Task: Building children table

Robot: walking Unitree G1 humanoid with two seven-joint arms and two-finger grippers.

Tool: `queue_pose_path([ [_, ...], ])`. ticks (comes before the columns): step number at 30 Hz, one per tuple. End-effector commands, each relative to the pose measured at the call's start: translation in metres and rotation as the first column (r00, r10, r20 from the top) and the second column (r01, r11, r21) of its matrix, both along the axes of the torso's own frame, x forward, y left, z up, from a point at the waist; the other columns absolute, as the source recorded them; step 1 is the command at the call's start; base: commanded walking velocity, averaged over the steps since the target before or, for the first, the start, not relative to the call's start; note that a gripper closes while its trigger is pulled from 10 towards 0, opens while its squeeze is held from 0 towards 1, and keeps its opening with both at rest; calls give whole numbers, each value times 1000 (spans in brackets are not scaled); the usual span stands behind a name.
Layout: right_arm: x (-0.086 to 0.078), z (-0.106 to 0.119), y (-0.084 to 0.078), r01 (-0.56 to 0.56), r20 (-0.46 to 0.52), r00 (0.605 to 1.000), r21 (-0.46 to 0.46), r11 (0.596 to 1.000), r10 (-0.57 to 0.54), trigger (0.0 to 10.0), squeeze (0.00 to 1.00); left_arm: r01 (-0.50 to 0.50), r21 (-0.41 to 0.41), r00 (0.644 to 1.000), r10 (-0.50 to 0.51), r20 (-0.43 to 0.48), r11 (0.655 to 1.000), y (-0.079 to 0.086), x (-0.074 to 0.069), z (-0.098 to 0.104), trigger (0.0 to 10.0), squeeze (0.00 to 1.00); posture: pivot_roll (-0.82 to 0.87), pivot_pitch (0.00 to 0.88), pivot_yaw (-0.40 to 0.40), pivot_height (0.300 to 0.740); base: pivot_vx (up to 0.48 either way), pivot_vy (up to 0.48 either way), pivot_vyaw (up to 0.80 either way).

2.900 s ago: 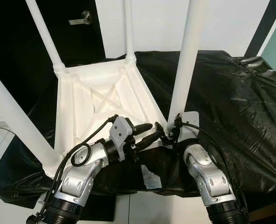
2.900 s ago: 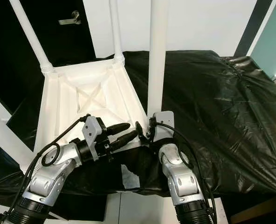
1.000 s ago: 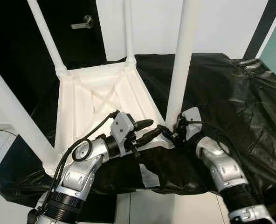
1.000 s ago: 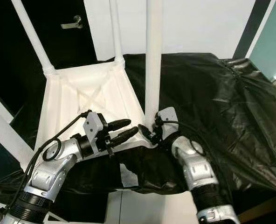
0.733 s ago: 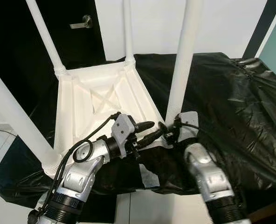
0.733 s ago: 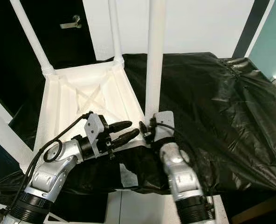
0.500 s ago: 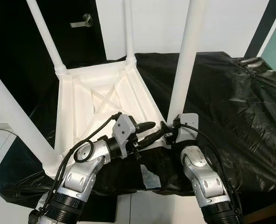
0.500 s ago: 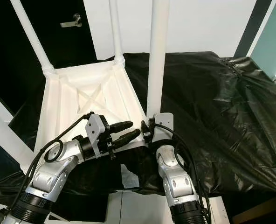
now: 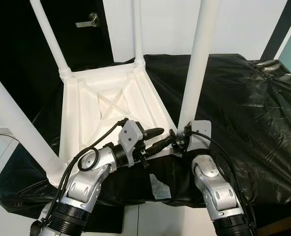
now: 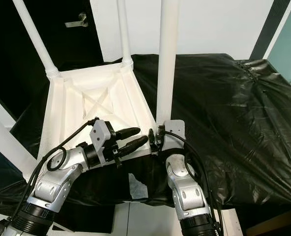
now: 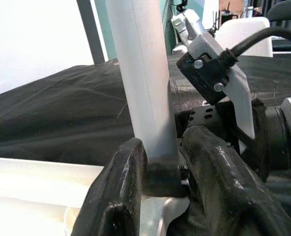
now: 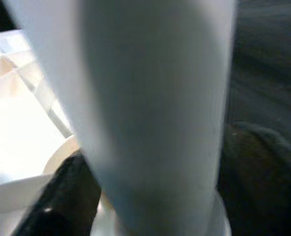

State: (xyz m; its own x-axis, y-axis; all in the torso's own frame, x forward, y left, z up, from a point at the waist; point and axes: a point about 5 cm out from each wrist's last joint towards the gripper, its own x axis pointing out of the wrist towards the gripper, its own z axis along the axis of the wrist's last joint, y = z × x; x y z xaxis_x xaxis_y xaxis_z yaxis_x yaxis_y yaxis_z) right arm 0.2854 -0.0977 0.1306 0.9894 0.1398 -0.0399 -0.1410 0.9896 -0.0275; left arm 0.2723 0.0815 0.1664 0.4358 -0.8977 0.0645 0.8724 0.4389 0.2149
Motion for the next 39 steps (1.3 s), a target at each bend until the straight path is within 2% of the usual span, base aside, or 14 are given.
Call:
queue_pose_path([
  [1,-2,1,0,-34,13,999,24,999,34,10000,1000,2,13,1000,-2,7,1000,0,2,0,10000,0,-61,0,23,740,0,0,0],
  [3,-1,2,-6,-68,19,998,36,997,68,10000,1000,0,12,1000,0,6,1000,-1,2,-1,10000,0,-64,0,24,740,0,0,0],
  [4,0,4,-14,-120,32,992,32,992,119,10000,302,-2,14,1000,2,6,1000,-1,2,-2,10000,0,-62,0,20,740,0,0,0],
  [5,2,5,-25,-155,31,988,31,987,154,10000,0,-3,14,1000,3,6,1000,-1,2,-2,10000,0,-61,0,20,740,0,0,0],
  [11,5,6,-40,-214,15,977,20,977,214,10000,0,-7,13,1000,7,7,1000,0,3,-2,10000,0,-59,0,19,740,0,0,0],
  [16,17,3,-67,-398,-59,917,-99,912,393,10000,0,-14,13,1000,14,12,1000,0,4,-1,10000,0,-58,0,24,740,0,0,0],
  [20,23,7,-72,-439,-57,899,-117,891,435,10000,0,-15,12,1000,15,13,1000,0,5,-1,10000,0,-57,0,24,740,0,0,0],
  [23,31,16,-72,-503,-35,861,-213,838,508,10000,0,-19,10,1000,19,16,1000,1,6,0,10000,0,-53,0,23,740,0,0,0],
  [28,34,23,-67,-574,-24,810,-238,783,586,10000,0,-25,7,1000,24,20,1000,1,7,1,10000,0,-51,0,20,740,0,0,0],
  [30,36,26,-63,-635,-34,761,-244,733,648,10000,0,-29,3,999,29,21,1000,1,7,2,10000,0,-47,0,14,740,0,0,0],
  [35,37,29,-59,-683,-49,715,-259,683,697,10000,0,-31,-1,999,31,22,1000,0,7,2,10000,0,-43,0,12,740,0,0,0],
  [36,37,30,-59,-753,-95,641,-267,601,761,10000,0,-37,-4,999,37,25,999,0,8,3,10000,0,-35,0,8,740,0,0,0],
  [38,37,30,-59,-770,-108,620,-273,576,777,10000,0,-38,-4,999,39,26,999,1,8,3,10000,0,-34,0,8,740,0,0,0],
  [39,37,29,-61,-783,-126,605,-272,559,786,4863,0,-41,-5,999,41,26,999,1,8,3,10000,0,-31,0,7,740,0,0,0],
])
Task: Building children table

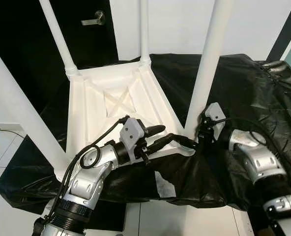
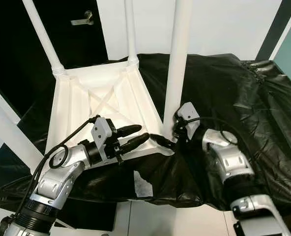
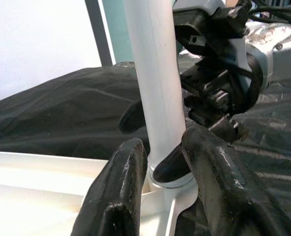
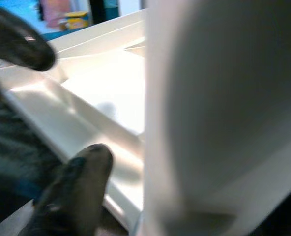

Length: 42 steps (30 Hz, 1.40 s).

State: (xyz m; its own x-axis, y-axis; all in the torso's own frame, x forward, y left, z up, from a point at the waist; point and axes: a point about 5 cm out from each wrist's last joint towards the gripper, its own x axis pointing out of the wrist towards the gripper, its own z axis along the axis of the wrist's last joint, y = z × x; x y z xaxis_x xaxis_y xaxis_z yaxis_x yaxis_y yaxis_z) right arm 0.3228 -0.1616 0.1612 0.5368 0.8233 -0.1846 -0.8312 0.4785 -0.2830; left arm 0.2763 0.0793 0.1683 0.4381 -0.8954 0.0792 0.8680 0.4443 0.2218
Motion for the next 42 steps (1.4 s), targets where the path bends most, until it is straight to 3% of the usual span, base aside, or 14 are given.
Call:
queue_pose_path([
  [1,1,-2,1,-52,-11,999,-23,998,51,0,0,-40,6,999,39,14,999,4,4,1,10000,0,-29,0,6,740,0,0,0],
  [12,0,-11,-10,-24,-49,999,-28,999,22,0,0,-42,8,999,42,17,999,5,4,2,10000,0,-32,0,9,740,0,0,0],
  [18,0,-13,-3,105,-119,989,98,990,-93,0,0,-35,19,999,35,15,999,4,2,1,10000,0,-32,0,7,740,0,0,0],
  [19,-1,-13,1,155,-114,983,127,980,-141,7451,0,-35,19,999,35,12,999,4,1,0,10000,0,-32,0,8,740,0,0,0],
  [21,-1,-13,1,155,-114,983,127,980,-141,7451,0,-35,19,999,35,12,999,4,1,0,10000,0,-32,0,8,740,0,0,0],
  [22,-3,-15,8,200,-92,978,132,971,-189,10000,0,-34,19,999,34,10,999,4,0,0,10000,0,-32,0,9,740,0,0,0],
  [25,-10,-18,26,328,-83,944,172,929,-318,10000,0,-31,18,1000,31,-1,999,5,-2,-2,10000,0,-35,0,14,740,0,0,0],
  [30,-13,-20,35,361,-74,933,177,916,-353,10000,0,-30,19,1000,30,-3,999,5,-3,-2,10000,0,-37,0,16,740,0,0,0],
  [31,-16,-26,46,543,-126,840,224,809,-528,10000,0,-29,22,1000,29,-6,999,6,-3,-3,10000,0,-33,0,17,740,0,0,0],
  [32,-16,-26,46,543,-126,840,224,809,-528,10000,0,-29,22,1000,29,-6,999,6,-3,-3,10000,0,-33,0,17,740,0,0,0],
  [35,-22,-27,54,710,-153,699,268,651,-699,10000,0,-28,24,1000,28,-7,999,6,-3,-3,10000,0,-35,0,16,740,0,0,0],
  [36,-24,-28,60,732,-185,676,284,620,-713,10000,0,-27,25,1000,27,-7,999,6,-3,-3,10000,0,-34,0,15,740,0,0,0],
  [40,-28,-28,70,758,-230,647,290,584,-726,10000,0,-26,27,1000,26,-7,999,6,-3,-3,10000,0,-34,0,15,740,0,0,0],
  [42,-29,-26,63,770,-211,631,290,569,-747,10000,0,-21,24,1000,21,-8,999,4,-3,-3,10000,0,-42,0,16,740,0,0,0],
])
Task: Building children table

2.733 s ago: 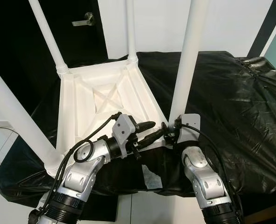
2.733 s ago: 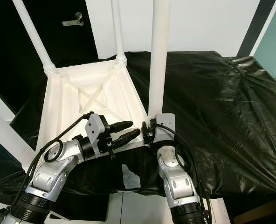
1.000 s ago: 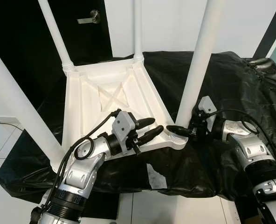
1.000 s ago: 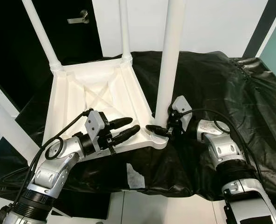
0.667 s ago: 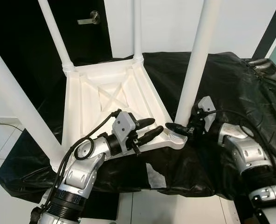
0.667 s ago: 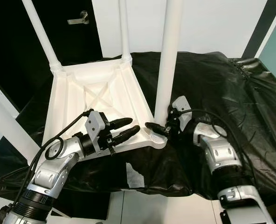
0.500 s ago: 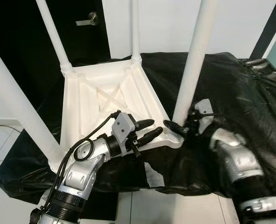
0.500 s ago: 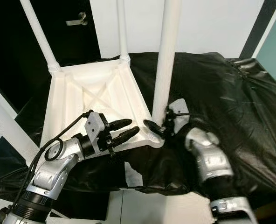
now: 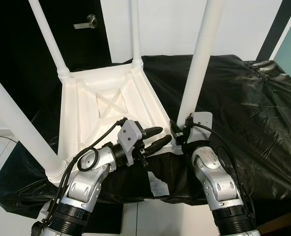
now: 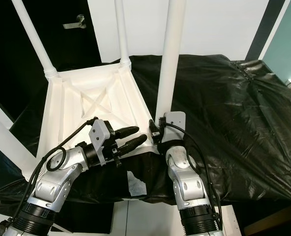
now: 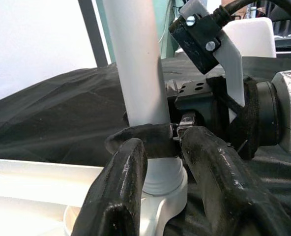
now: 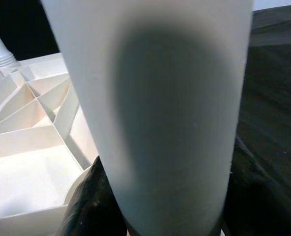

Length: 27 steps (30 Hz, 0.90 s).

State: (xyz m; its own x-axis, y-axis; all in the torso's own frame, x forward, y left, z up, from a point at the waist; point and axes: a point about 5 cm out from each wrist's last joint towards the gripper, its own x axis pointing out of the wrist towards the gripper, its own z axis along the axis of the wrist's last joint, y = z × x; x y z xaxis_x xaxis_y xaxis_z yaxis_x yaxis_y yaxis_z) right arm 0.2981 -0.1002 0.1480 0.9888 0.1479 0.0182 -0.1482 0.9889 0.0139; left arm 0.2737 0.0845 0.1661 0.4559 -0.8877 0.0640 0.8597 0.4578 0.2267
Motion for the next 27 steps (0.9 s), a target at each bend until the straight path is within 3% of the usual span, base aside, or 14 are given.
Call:
queue_pose_path([
  [1,-5,-12,2,15,-65,998,17,1000,-14,10000,0,0,8,1000,0,-6,1000,-2,-1,-1,10000,0,-41,0,16,740,0,0,0],
  [6,-6,-8,4,16,-48,999,1,1000,-16,10000,0,-6,4,1000,6,-1,1000,-1,1,1,10000,0,-37,0,11,740,0,0,0],
  [7,-6,-7,4,13,-43,999,2,1000,-13,10000,416,-7,4,1000,7,0,1000,-1,2,1,10000,0,-35,0,9,740,0,0,0],
  [8,-6,-7,4,4,-33,999,-4,1000,-4,10000,965,-8,3,1000,8,1,1000,-1,2,1,10000,0,-35,0,8,740,0,0,0],
  [9,-6,-7,3,-17,-27,999,6,1000,17,10000,1000,-9,3,1000,9,1,1000,-1,2,1,10000,0,-35,0,9,740,0,0,0],
  [16,-8,-9,-9,-122,13,992,-10,992,123,10000,1000,-9,2,1000,9,0,1000,-2,0,0,10000,0,-33,0,7,740,0,0,0],
  [17,-10,-8,-17,-217,28,976,-18,976,218,10000,1000,-9,1,1000,9,-1,1000,-2,1,0,10000,0,-38,0,11,740,0,0,0],
  [19,-10,-8,-17,-217,28,976,-18,976,218,10000,1000,-9,1,1000,9,-1,1000,-2,1,0,10000,0,-38,0,11,740,0,0,0],
  [21,-12,-8,-26,-339,27,940,-41,940,340,10000,1000,-8,2,1000,8,1,1000,-2,1,1,10000,0,-40,0,14,740,0,0,0],
  [23,-12,-8,-30,-376,20,926,-48,925,377,10000,1000,-8,3,1000,8,2,1000,-1,2,1,10000,0,-40,0,14,740,0,0,0],
  [24,-7,-5,-37,-470,-3,882,-64,880,471,10000,0,-7,3,1000,7,4,1000,-1,3,1,10000,0,-44,0,22,740,0,0,0],
  [27,-1,-3,-41,-544,-27,839,-92,834,544,10000,0,-4,4,1000,4,6,1000,-1,4,2,10000,0,-49,0,29,740,0,0,0],
])
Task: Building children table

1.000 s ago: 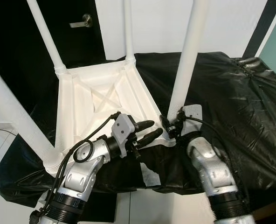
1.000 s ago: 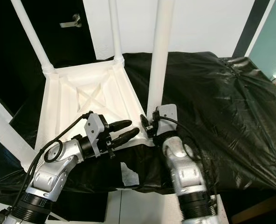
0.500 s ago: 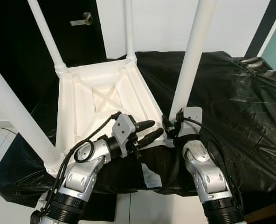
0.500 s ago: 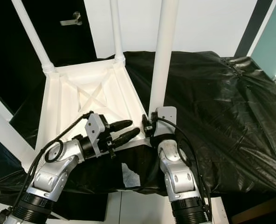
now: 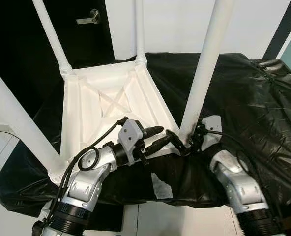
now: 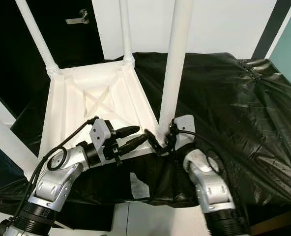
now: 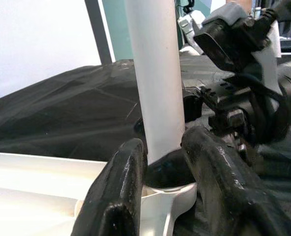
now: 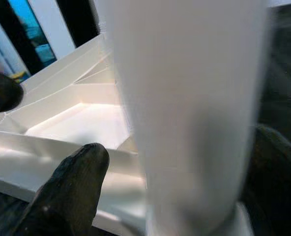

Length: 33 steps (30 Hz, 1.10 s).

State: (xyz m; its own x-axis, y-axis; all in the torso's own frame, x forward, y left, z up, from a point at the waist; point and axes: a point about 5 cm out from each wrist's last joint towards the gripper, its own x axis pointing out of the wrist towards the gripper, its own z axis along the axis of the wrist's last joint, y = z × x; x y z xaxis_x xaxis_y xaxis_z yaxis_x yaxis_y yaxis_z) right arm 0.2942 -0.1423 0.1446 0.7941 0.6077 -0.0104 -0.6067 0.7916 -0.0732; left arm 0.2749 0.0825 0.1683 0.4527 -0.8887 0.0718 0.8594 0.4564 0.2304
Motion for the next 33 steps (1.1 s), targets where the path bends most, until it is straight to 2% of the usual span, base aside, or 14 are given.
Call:
queue_pose_path([
  [1,3,0,1,-72,-9,997,-7,997,72,10000,0,-7,9,1000,7,-1,1000,1,3,0,10000,0,-49,0,29,740,0,0,0],
  [8,17,-2,0,-191,-28,982,-129,973,188,10000,0,0,12,1000,0,5,1000,-1,4,1,10000,0,-45,0,31,740,0,0,0],
  [10,17,-2,0,-191,-28,982,-129,973,188,10000,0,0,12,1000,0,5,1000,-1,4,1,10000,0,-45,0,31,740,0,0,0],
  [12,25,-5,2,-260,-43,966,-216,941,256,10000,0,2,12,1000,-2,13,1000,-2,6,3,10000,0,-35,0,28,740,0,0,0],
  [13,25,-5,2,-260,-43,966,-216,941,256,10000,0,2,12,1000,-2,13,1000,-2,6,3,10000,0,-35,0,28,740,0,0,0],
  [14,27,-6,5,-289,-51,957,-240,927,285,7725,0,3,13,1000,-3,18,1000,-2,6,3,10000,0,-34,0,27,740,0,0,0],
  [15,28,-6,7,-306,-50,952,-259,916,304,4275,0,3,14,1000,-3,21,1000,-2,6,4,10000,0,-26,0,23,740,0,0,0],
  [16,29,-7,8,-328,-56,944,-273,904,326,0,0,1,15,1000,-2,23,1000,-1,6,4,10000,0,-23,0,21,740,0,0,0],
  [24,22,-15,7,-368,-91,930,-284,885,358,0,0,-6,18,1000,5,21,1000,1,3,3,10000,0,-12,0,12,740,0,0,0],
  [28,15,-23,-1,-289,-108,957,-248,924,270,0,0,-8,19,1000,7,18,1000,1,1,2,10000,0,-8,0,5,740,0,0,0],
  [29,14,-24,-3,-262,-105,964,-235,936,244,4667,0,-8,18,1000,8,18,1000,1,1,2,10000,0,-8,0,5,740,0,0,0],
  [30,14,-24,-3,-262,-105,964,-235,936,244,4667,0,-8,18,1000,8,18,1000,1,1,2,10000,0,-8,0,5,740,0,0,0],
  [31,14,-25,-3,-237,-103,970,-223,946,219,10000,0,-8,18,1000,8,17,1000,1,1,1,10000,0,-9,0,6,740,0,0,0],
  [33,11,-29,-3,-124,-88,990,-226,966,106,10000,0,-2,19,1000,2,11,1000,1,0,0,10000,0,-17,0,12,740,0,0,0],
])
